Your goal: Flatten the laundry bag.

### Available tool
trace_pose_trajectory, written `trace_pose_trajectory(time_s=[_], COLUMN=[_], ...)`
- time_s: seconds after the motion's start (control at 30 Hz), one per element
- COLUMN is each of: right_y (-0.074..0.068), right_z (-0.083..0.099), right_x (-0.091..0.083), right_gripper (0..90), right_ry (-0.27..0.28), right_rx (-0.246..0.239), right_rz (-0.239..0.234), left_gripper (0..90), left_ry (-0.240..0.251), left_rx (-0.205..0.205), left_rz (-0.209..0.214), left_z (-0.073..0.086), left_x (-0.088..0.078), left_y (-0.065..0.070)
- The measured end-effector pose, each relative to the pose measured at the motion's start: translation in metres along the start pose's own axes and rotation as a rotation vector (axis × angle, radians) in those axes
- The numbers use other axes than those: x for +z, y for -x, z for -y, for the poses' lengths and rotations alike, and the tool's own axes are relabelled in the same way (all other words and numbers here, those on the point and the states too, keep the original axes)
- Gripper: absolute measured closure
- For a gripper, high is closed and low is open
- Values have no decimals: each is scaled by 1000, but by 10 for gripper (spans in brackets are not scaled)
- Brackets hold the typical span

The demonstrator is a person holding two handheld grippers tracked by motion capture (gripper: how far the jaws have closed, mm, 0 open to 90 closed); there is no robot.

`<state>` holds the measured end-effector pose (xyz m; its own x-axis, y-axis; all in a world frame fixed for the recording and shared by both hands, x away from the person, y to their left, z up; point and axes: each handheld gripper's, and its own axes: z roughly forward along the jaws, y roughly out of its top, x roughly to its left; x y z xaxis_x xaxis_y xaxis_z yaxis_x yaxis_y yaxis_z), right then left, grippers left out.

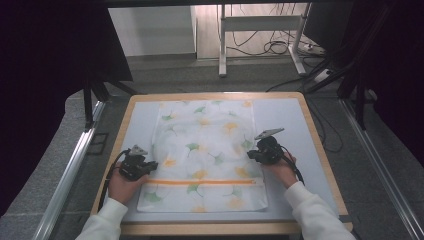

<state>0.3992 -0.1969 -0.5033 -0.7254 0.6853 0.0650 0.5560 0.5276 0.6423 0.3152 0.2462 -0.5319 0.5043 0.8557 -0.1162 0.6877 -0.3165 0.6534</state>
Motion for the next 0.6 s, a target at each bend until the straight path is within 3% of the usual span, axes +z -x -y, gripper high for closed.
trace_pose_trajectory(time_s=[0.07,0.13,0.2,0.23,0.3,0.37,0.43,0.5,0.6], right_y=[0,0,-1,-2,-2,-5,-10,-16,-22], right_z=[4,8,10,12,12,7,0,-9,-16], right_x=[-3,-4,-4,-5,-11,-17,-17,-10,11], right_gripper=[861,749,540,498,454,458,499,629,830], right_ry=[-3,-14,-35,-20,23,82,124,129,87], right_rx=[5,3,-11,-5,5,-5,-12,-33,-52], right_rz=[-5,12,79,96,108,104,72,47,9], left_gripper=[857,809,642,548,483,474,590,714,834], left_ry=[0,5,12,31,77,127,129,104,53], left_rx=[6,19,16,13,24,38,58,72,73], left_rz=[-6,-34,-55,-52,-46,-45,-28,-11,-26], left_z=[2,3,3,2,-2,-8,-16,-23,-29], left_x=[-1,-2,-5,-9,-19,-26,-22,-11,10], left_y=[2,5,8,9,11,14,16,17,15])
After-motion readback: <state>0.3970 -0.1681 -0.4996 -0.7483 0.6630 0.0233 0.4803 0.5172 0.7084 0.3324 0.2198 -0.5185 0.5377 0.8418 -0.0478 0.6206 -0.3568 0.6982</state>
